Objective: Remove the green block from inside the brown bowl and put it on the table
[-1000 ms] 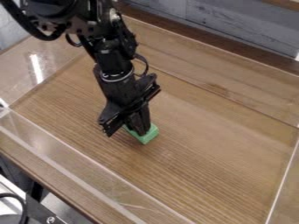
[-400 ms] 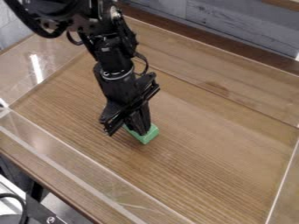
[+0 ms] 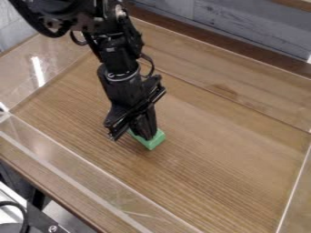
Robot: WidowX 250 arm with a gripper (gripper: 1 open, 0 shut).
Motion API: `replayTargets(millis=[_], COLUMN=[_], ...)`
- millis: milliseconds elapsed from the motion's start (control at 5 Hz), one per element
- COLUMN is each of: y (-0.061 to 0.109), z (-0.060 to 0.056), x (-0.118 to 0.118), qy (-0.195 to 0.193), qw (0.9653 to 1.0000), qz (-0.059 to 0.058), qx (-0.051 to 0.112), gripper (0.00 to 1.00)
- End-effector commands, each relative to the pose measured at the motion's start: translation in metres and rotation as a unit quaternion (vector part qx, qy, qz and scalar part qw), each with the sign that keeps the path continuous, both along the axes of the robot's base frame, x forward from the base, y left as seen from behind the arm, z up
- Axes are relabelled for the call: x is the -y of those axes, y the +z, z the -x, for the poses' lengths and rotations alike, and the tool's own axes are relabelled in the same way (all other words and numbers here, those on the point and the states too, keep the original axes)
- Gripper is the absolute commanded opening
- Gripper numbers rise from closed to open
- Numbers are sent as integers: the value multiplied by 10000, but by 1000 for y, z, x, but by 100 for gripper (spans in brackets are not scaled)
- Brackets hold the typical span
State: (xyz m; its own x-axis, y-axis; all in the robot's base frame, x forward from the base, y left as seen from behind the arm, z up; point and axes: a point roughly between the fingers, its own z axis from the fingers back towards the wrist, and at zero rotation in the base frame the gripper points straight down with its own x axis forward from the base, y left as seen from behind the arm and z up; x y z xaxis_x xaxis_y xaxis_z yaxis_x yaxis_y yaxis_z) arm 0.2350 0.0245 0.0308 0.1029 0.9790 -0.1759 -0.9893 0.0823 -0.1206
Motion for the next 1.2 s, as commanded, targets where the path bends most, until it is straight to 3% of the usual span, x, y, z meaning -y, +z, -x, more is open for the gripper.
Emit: replayTargets(millis=[0, 1000], y=[-2, -2], z=[1, 4], x=[5, 12], qy=[-21, 153], qw=[9999, 9988], qz=[47, 230], qx=[-86, -401], gripper=[0, 0])
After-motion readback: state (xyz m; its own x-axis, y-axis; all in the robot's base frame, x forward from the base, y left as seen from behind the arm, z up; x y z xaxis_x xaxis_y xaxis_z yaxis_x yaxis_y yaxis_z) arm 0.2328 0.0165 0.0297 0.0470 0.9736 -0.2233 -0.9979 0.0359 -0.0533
